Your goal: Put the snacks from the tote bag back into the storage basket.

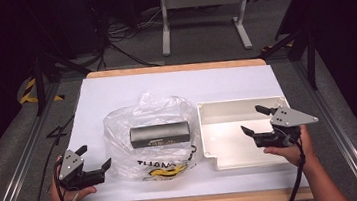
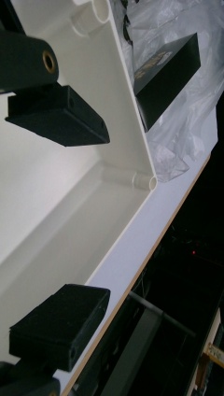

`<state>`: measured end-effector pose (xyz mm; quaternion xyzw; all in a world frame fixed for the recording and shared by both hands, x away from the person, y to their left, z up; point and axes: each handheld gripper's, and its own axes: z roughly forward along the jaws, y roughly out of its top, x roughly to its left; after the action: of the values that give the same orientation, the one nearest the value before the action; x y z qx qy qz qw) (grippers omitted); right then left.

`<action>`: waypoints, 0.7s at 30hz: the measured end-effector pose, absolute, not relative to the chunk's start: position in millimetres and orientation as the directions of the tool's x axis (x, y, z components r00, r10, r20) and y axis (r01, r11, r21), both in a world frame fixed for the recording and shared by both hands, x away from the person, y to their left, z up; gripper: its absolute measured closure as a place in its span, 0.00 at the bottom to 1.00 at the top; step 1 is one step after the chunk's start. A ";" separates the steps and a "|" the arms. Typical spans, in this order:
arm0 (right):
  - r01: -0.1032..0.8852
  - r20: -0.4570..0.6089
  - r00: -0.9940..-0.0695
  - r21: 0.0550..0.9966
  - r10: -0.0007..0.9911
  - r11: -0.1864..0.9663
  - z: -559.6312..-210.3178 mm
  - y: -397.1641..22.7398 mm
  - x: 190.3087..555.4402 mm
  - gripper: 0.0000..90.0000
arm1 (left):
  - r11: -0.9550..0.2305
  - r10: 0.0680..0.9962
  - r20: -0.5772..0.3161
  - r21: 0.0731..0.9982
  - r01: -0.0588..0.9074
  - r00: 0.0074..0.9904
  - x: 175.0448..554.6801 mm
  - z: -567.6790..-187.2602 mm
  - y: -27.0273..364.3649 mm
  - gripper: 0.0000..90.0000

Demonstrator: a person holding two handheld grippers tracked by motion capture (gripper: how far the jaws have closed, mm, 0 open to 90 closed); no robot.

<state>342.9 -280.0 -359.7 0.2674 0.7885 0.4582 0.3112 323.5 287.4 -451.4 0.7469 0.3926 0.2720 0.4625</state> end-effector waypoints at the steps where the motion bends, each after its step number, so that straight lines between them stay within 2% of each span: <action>1: 0.134 -0.250 -0.666 0.887 0.703 0.442 -359.7 -277.7 344.5 0.24 | -0.264 0.838 0.043 0.904 0.336 0.543 323.6 -451.6 287.3 0.07; 21: 0.081 -0.267 -0.813 0.828 0.518 0.555 -341.4 -205.6 392.4 0.25 | -0.264 0.833 0.037 0.904 0.337 0.552 324.1 -452.3 287.6 0.06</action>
<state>392.4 -205.6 -341.4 0.1771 0.8455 0.4374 0.2497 324.1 287.6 -452.3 0.7486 0.3906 0.2672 0.4642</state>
